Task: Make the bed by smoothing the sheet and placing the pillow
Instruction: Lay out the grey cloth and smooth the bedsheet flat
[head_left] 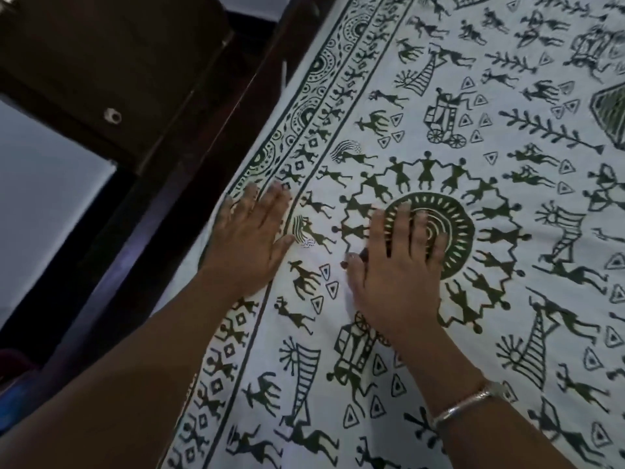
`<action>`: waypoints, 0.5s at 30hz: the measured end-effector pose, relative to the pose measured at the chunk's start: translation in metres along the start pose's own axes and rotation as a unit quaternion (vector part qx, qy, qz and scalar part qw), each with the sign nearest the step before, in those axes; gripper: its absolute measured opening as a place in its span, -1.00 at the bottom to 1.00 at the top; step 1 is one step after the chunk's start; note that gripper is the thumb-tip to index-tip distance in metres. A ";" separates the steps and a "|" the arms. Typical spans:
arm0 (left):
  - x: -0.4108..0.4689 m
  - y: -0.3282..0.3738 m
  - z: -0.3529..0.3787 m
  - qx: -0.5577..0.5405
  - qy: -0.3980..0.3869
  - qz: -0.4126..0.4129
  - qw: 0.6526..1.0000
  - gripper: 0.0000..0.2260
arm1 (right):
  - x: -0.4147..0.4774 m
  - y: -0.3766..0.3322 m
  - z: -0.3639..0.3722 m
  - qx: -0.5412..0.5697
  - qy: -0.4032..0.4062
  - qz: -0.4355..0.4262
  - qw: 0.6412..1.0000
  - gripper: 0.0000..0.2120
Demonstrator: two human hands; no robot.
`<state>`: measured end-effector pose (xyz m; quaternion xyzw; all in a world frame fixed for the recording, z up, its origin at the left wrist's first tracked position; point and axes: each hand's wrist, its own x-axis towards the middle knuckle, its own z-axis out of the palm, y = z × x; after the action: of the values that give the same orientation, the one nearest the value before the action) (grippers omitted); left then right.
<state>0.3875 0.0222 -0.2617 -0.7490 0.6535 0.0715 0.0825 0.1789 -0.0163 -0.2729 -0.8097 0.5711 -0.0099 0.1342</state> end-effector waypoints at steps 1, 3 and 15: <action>-0.001 0.002 -0.002 -0.020 0.006 -0.022 1.000 -0.33 | 0.000 -0.003 0.004 -0.008 -0.004 0.007 1.000 -0.32; -0.009 0.004 -0.003 -0.061 0.029 -0.043 0.997 -0.28 | 0.001 -0.013 0.008 -0.014 -0.019 0.007 1.000 -0.31; -0.020 0.018 -0.036 0.013 -0.073 -0.066 0.995 -0.37 | 0.027 -0.092 0.008 0.069 -0.072 -0.099 0.990 -0.30</action>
<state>0.3668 0.0311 -0.2229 -0.7823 0.5955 0.1118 0.1444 0.2748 -0.0110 -0.2628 -0.8497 0.4751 -0.0047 0.2289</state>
